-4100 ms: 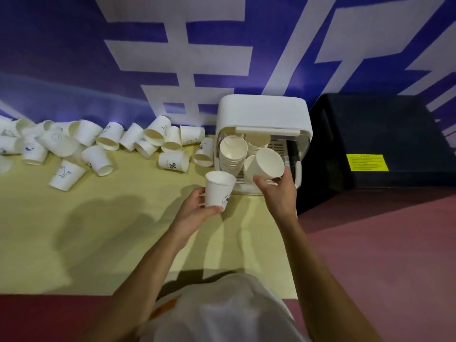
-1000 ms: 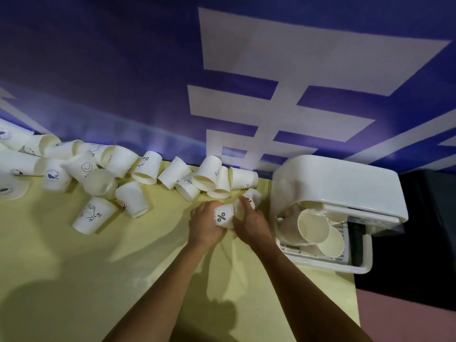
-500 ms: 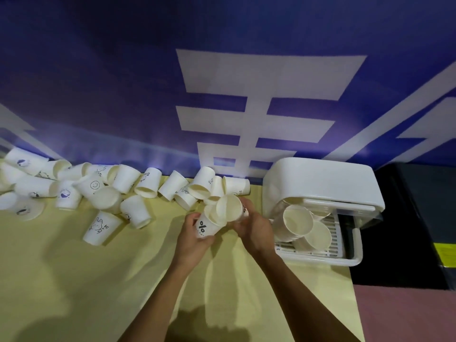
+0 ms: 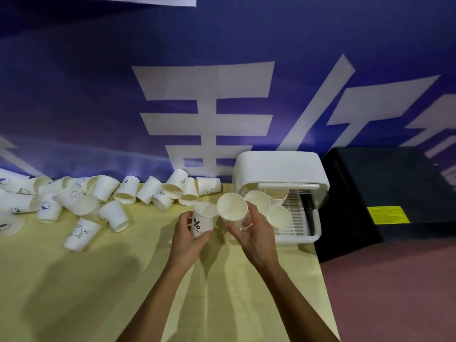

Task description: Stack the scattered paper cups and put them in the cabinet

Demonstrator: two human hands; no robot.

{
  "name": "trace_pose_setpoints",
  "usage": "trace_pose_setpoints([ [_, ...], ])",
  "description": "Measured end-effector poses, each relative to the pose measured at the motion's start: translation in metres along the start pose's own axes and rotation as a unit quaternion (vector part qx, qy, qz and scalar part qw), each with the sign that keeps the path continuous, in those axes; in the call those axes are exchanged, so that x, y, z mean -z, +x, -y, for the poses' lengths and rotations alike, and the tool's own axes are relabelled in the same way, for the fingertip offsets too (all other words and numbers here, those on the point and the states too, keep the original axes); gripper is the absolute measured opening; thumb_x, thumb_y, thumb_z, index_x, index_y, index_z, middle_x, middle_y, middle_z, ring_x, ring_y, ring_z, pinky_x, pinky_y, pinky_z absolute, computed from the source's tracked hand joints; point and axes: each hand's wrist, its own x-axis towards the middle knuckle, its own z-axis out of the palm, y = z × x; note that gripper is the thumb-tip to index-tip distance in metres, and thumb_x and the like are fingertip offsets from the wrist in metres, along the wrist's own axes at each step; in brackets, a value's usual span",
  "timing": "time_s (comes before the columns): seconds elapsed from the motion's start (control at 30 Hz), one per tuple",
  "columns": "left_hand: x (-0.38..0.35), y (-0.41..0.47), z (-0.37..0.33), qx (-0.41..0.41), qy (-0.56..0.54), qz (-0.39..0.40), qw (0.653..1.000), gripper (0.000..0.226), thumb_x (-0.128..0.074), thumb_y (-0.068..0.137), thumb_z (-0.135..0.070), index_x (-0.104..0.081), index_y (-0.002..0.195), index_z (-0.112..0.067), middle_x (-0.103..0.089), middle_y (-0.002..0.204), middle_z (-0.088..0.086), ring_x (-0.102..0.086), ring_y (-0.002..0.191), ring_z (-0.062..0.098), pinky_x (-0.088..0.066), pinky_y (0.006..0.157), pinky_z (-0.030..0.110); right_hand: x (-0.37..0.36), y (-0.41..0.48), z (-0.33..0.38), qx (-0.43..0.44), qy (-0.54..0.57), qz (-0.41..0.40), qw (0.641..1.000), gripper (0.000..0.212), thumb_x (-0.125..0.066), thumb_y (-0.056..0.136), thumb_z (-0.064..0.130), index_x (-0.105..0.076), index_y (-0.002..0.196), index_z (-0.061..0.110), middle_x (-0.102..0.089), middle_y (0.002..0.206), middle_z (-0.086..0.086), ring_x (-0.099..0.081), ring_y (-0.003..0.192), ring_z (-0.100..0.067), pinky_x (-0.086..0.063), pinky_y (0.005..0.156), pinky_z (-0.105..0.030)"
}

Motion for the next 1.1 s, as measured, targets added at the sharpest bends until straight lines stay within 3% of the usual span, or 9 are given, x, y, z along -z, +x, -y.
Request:
trace_pose_setpoints([
  [0.1,-0.013,-0.009,-0.007,-0.007,0.014,0.001,1.0,0.077,-0.081,0.06,-0.048,-0.047,0.127,-0.033,-0.058,0.124,-0.007,-0.059,0.107,0.007,-0.055,0.088,0.037,0.025,-0.004,-0.003,-0.024,0.007,-0.009,1.0,0.063,-0.078,0.075,0.058,-0.051,0.131,0.046,-0.057,0.098,0.011,-0.059,0.076,-0.006,-0.053,0.071,-0.026],
  [0.2,-0.03,-0.021,-0.017,-0.022,0.026,0.008,0.999,0.072,-0.086,0.07,-0.037,-0.048,0.131,-0.029,-0.057,0.126,-0.009,-0.057,0.109,0.006,-0.05,0.08,0.025,0.053,-0.01,-0.013,-0.05,0.05,-0.009,0.997,0.06,-0.081,0.073,0.05,-0.054,0.127,0.042,-0.06,0.111,0.017,-0.06,0.082,-0.001,-0.053,0.074,-0.025],
  [0.33,-0.056,-0.037,-0.028,-0.038,0.055,0.058,0.996,0.068,-0.086,0.073,-0.034,-0.049,0.129,-0.03,-0.06,0.118,-0.013,-0.057,0.103,-0.001,-0.043,0.07,0.014,0.089,-0.015,-0.031,-0.091,0.082,-0.036,0.992,0.049,-0.083,0.074,0.043,-0.057,0.115,0.037,-0.068,0.107,0.017,-0.063,0.093,-0.002,-0.053,0.074,-0.026],
  [0.47,-0.078,-0.042,-0.029,-0.061,0.092,0.112,0.988,0.061,-0.086,0.07,-0.037,-0.051,0.119,-0.036,-0.063,0.111,-0.018,-0.059,0.098,-0.001,-0.043,0.066,0.01,0.115,-0.009,-0.055,-0.117,0.085,-0.106,0.984,0.048,-0.084,0.073,0.04,-0.057,0.112,0.036,-0.069,0.107,0.014,-0.066,0.096,-0.005,-0.057,0.081,-0.034],
  [0.57,-0.09,-0.041,-0.028,-0.063,0.113,0.144,0.981,0.064,-0.086,0.069,-0.036,-0.051,0.122,-0.036,-0.063,0.112,-0.019,-0.059,0.1,-0.001,-0.044,0.068,0.009,0.124,0.002,-0.077,-0.144,0.084,-0.14,0.976,0.058,-0.078,0.069,0.041,-0.052,0.12,0.033,-0.067,0.111,0.013,-0.065,0.101,-0.007,-0.057,0.087,-0.042],
  [0.7,-0.105,-0.039,-0.031,-0.069,0.137,0.181,0.972,0.064,-0.085,0.07,-0.031,-0.049,0.123,-0.041,-0.065,0.111,-0.019,-0.059,0.092,-0.003,-0.043,0.067,0.009,0.124,0.019,-0.097,-0.181,0.005,-0.115,0.977,0.081,-0.072,0.068,0.04,-0.035,0.14,0.036,-0.064,0.117,0.005,-0.063,0.102,-0.02,-0.056,0.087,-0.044],
  [0.83,-0.116,-0.039,-0.032,-0.074,0.152,0.215,0.962,0.065,-0.084,0.072,-0.03,-0.049,0.125,-0.043,-0.065,0.107,-0.019,-0.055,0.073,-0.009,-0.041,0.065,0.01,0.111,0.036,-0.126,-0.171,-0.096,-0.061,0.979,0.073,-0.073,0.075,0.032,-0.038,0.139,0.036,-0.059,0.12,0.0,-0.061,0.106,-0.025,-0.055,0.083,-0.042],
  [1.0,-0.127,-0.037,-0.029,-0.068,0.162,0.249,0.952,0.066,-0.083,0.069,-0.036,-0.049,0.124,-0.048,-0.064,0.11,-0.025,-0.06,0.099,-0.006,-0.042,0.074,0.012,0.096,0.049,-0.151,-0.179,-0.202,-0.032,0.963,0.078,-0.072,0.082,0.02,-0.033,0.15,0.021,-0.05,0.137,-0.012,-0.047,0.123,-0.034,-0.05,0.096,-0.046],
  [1.1,-0.129,-0.034,-0.031,-0.068,0.164,0.253,0.951,0.067,-0.082,0.071,-0.037,-0.047,0.126,-0.049,-0.064,0.113,-0.026,-0.059,0.102,-0.007,-0.045,0.076,0.012,0.09,0.054,-0.157,-0.178,-0.214,-0.019,0.96,0.081,-0.072,0.082,0.014,-0.03,0.151,0.015,-0.046,0.142,-0.014,-0.042,0.128,-0.033,-0.046,0.103,-0.044],
])
